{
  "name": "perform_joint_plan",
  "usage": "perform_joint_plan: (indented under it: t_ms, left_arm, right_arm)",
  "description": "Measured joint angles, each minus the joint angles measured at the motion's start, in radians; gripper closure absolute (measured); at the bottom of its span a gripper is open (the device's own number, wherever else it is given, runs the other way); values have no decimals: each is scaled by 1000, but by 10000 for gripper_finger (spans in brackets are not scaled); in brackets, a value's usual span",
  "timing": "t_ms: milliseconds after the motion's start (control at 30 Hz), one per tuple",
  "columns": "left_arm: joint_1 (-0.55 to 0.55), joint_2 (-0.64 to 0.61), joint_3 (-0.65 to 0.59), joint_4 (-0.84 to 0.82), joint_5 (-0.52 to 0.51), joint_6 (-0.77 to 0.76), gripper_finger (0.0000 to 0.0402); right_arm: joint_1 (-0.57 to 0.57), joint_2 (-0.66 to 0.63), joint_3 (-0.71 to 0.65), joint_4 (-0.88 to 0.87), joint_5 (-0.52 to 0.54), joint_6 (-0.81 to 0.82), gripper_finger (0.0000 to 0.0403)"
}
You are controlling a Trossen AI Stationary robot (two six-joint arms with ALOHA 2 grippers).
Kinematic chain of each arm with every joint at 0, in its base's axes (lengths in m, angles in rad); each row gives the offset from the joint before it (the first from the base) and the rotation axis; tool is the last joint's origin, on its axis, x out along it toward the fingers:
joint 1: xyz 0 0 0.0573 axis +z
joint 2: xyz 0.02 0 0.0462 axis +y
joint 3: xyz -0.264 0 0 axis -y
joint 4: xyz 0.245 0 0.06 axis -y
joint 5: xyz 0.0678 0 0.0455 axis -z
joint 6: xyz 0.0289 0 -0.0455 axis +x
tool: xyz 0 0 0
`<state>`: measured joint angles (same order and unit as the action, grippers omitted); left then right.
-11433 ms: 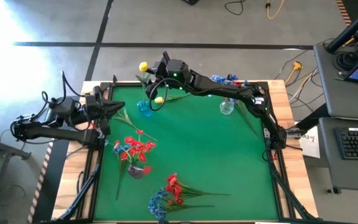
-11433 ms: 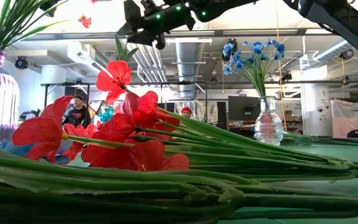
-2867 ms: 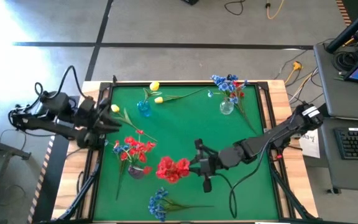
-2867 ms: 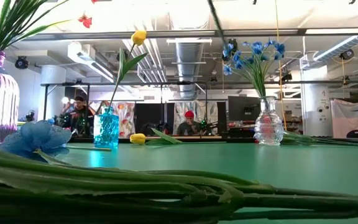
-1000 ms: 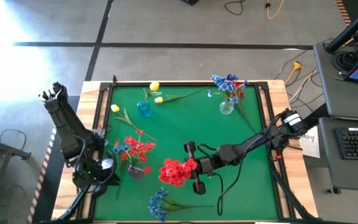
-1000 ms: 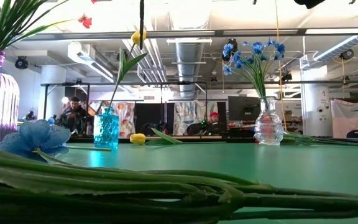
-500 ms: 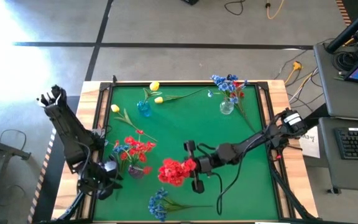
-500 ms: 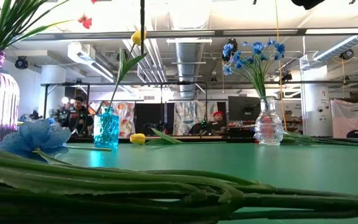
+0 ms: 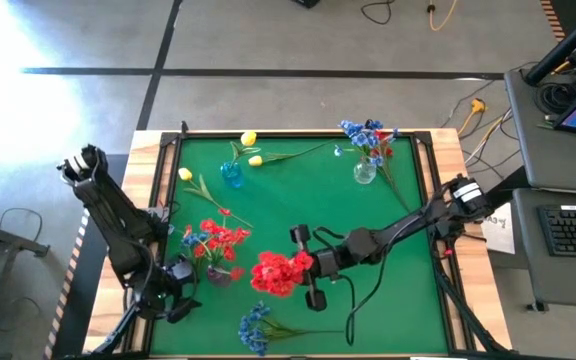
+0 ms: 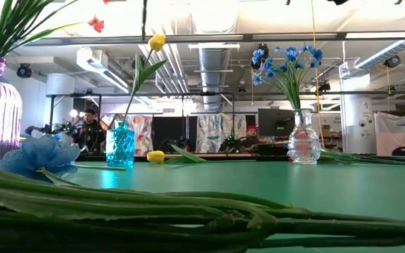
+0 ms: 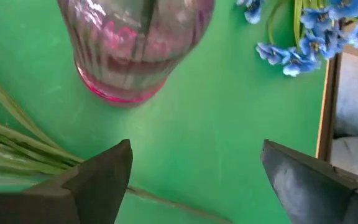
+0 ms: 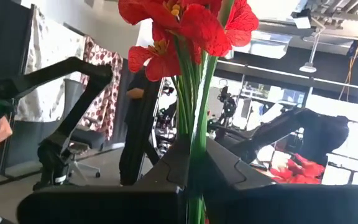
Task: Sort flowers into vase by color
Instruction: Put the bottom red flowers into the purple vase
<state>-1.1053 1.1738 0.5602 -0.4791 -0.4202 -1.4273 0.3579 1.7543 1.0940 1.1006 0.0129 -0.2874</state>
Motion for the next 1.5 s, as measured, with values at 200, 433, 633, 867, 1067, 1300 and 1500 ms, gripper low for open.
perform_joint_plan:
  t_ms: [200, 433, 633, 867, 1067, 1300, 1500]
  left_arm:
    - [0, 15, 1, 1, -72, -14, 76]
    - [1, 9, 1, -7, -161, -14, 89]
    - [1, 20, 1, -43, -173, -12, 91]
    - [1, 40, 1, -53, -226, 11, 91]
    - [1, 64, 0, -53, -227, 12, 91]
    - [1, 92, 0, -52, -227, 12, 91]
    - [1, 95, 0, -46, -250, 12, 91]
  right_arm:
    - [-5, 110, 126, -4, -4, -10, 385]
    - [-18, 198, 238, -3, -5, 0, 385]
    - [-19, 282, 348, -2, -5, 0, 385]
    - [-19, 365, 471, 0, -5, 21, 385]
    - [-23, 415, 550, -1, -3, 27, 385]
    - [-46, 447, 590, 2, 15, 26, 385]
    - [-70, 481, 628, 5, 15, 58, 385]
